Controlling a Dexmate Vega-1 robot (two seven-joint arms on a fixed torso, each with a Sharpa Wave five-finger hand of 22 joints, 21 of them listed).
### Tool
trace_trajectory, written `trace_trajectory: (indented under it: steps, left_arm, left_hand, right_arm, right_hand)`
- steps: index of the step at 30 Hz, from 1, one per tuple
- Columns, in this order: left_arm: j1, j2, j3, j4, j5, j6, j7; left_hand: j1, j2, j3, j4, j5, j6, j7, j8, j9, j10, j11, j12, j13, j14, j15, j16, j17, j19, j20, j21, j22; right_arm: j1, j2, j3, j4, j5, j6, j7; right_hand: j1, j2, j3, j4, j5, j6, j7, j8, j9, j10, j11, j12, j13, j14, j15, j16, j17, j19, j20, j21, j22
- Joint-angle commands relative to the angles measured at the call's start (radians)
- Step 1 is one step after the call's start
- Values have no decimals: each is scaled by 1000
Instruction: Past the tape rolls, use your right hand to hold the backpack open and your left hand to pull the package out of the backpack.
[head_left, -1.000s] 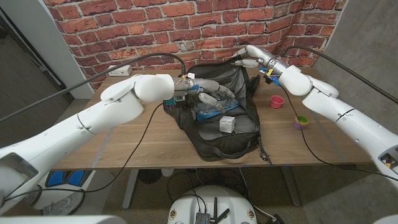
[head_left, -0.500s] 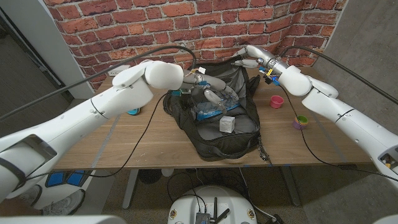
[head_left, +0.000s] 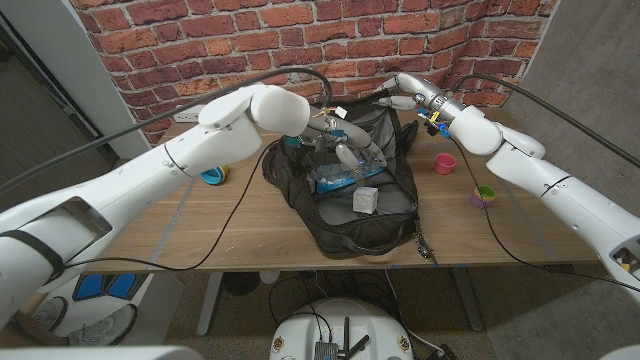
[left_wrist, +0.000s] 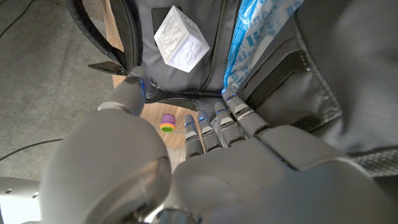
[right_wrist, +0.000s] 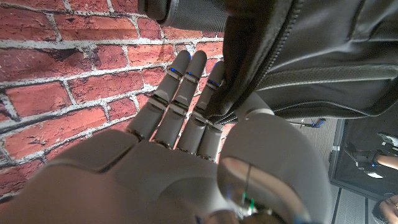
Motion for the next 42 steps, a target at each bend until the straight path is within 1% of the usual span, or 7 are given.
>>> trace_trajectory:
  steps: [1,6,15,25,32,38,42]
  left_arm:
    - [-72,-70,77,52,55,-14,-65]
    - [-74,-80,87,65,75,-23,-72]
    - [-62,-90,96,82,117,-40,-63]
    - [-58,-108,103,111,134,-54,-74]
    - [-53,-121,111,132,133,-59,-80]
    - [-48,-128,119,131,159,-43,-79]
    - [-42,-130,120,134,167,-41,-73]
  left_hand:
    - [19,-2,-5,2,5,-2,9,7,4,-3,5,1,4,-5,-99,3,2,-26,-130,-7,2]
    - [33,-4,-14,5,4,-12,16,7,3,-7,8,2,4,-9,-93,3,2,-64,-127,-9,2]
    - [45,-5,-25,7,2,-25,25,5,3,-14,13,2,3,-23,-80,1,1,-98,-125,-8,1]
    - [55,-6,-35,9,1,-28,41,7,3,-15,26,3,3,-25,-79,2,1,-104,-148,-2,1]
    - [61,-7,-42,9,-1,-40,54,5,3,-23,34,1,3,-28,-75,3,1,-109,-150,0,1]
    - [71,-9,-52,10,-3,-41,84,8,3,-15,57,6,3,-13,-65,8,1,-98,-150,7,1]
    - [74,-9,-55,10,-3,-42,88,8,3,-15,61,6,3,-10,-62,9,1,-97,-149,7,1]
  right_arm:
    - [-7,-3,4,1,11,-2,-6]
    - [-10,-3,6,-3,13,-8,-7]
    - [-11,-3,4,-3,14,-10,-6]
    - [-11,-3,4,-3,14,-12,-7]
    - [-17,-8,7,-11,18,-18,-6]
    - [-19,-9,10,-12,19,-17,-8]
    - [-20,-11,10,-13,18,-15,-9]
  right_hand:
    - [5,12,8,4,7,11,-7,0,3,3,-5,-2,2,11,-89,-1,5,-7,-131,7,1]
    - [5,11,7,3,7,12,-8,-1,3,8,-3,1,4,11,-89,-2,6,-8,-131,9,1]
    - [6,13,8,3,7,12,-9,-2,3,6,-4,0,6,13,-90,-2,8,-9,-131,13,1]
    - [4,11,8,4,7,12,-8,-4,3,5,-5,-2,8,11,-89,-4,10,-10,-131,17,0]
    - [3,12,7,5,7,13,-8,-4,4,4,-5,-2,9,14,-88,-3,12,-11,-131,20,0]
    - [4,12,9,3,8,14,-7,-5,4,7,-4,-2,9,13,-91,-5,13,-12,-131,23,0]
    - [3,11,8,4,7,14,-8,-6,4,5,-5,-3,10,14,-89,-5,14,-13,-131,25,0]
